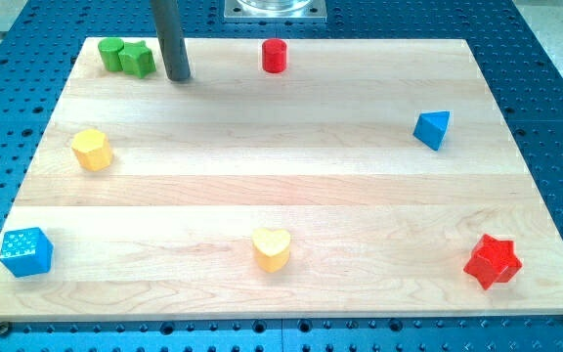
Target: Place the yellow heart to the bottom right side of the hexagon
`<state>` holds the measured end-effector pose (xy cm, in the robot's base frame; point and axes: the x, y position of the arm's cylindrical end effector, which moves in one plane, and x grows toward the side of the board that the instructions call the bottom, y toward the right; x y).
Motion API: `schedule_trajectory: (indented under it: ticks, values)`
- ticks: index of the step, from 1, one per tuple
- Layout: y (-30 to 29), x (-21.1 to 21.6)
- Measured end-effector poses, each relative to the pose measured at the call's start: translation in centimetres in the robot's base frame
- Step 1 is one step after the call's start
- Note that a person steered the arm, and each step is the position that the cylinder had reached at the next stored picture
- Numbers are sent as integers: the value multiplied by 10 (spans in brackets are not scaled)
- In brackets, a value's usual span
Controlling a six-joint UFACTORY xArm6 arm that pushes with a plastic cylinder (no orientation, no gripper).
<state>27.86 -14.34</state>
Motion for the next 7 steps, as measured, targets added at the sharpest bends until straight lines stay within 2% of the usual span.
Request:
schedule_trajectory:
  ticks: [2, 3, 4, 5, 6, 7]
  values:
    - [97, 118]
    - [122, 227]
    - [231, 249]
    - [208, 314]
    - [137, 280]
    - [104, 204]
